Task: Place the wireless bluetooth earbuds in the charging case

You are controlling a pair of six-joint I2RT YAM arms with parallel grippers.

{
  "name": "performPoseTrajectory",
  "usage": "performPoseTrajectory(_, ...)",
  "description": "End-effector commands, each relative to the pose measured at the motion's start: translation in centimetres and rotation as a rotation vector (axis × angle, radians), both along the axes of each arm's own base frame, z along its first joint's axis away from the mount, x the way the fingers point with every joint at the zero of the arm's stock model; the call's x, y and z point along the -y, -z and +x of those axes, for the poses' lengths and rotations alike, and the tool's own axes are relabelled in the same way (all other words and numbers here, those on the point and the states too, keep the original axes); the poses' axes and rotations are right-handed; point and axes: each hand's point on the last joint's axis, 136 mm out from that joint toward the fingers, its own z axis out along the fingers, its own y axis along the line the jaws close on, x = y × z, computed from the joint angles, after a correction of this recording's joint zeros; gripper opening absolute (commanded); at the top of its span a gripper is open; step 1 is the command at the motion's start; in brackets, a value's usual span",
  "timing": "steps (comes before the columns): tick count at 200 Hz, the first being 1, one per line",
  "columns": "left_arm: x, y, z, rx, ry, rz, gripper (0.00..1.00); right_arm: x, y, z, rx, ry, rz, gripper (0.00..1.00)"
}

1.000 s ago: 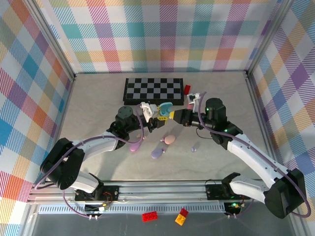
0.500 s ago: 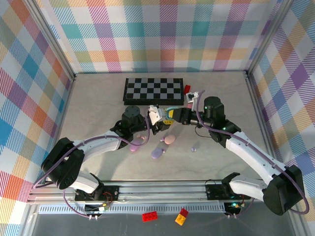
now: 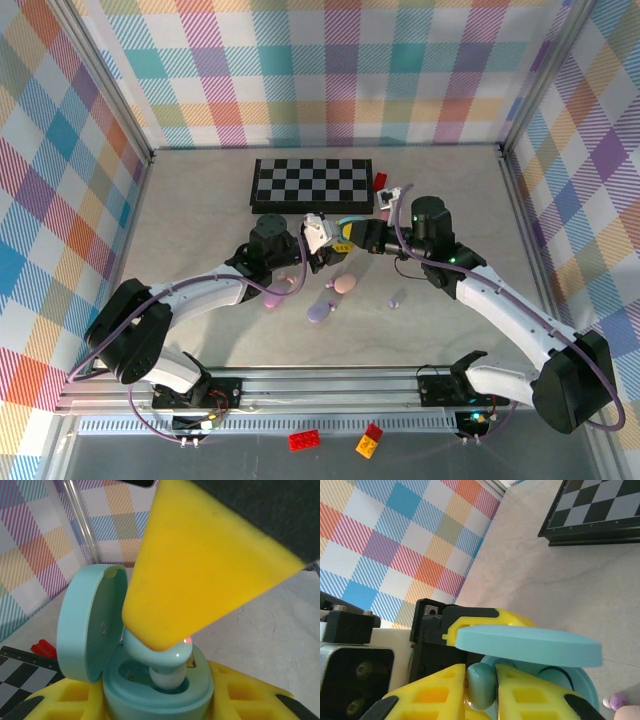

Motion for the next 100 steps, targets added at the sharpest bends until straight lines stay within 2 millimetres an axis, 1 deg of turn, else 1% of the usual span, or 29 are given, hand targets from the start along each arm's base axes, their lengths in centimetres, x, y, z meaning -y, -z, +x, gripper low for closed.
performPoseTrajectory(1,0.9,-2.0,-0.2,0.035,0.023,-0.037,0.32,0.0,0.4,0.4,0.011,0.008,-0.001,0.18)
performPoseTrajectory(46,1.0,-2.1,-0.3,0.034,0.025,-0.042,0.32,-0.3,1.0,0.6,-0.011,-0.001,0.004,0.20)
performPoseTrajectory(65,0.9,-2.3,-0.2,0.037,0.022,-0.047,0.32,-0.2,1.3,0.6,-0.018,0.005,-0.004,0.24)
performPoseTrajectory(100,0.9,-2.3,-0.1,0.034,0.014,-0.049,0.32,0.9,1.3,0.8,0.002,0.063,-0.039,0.33)
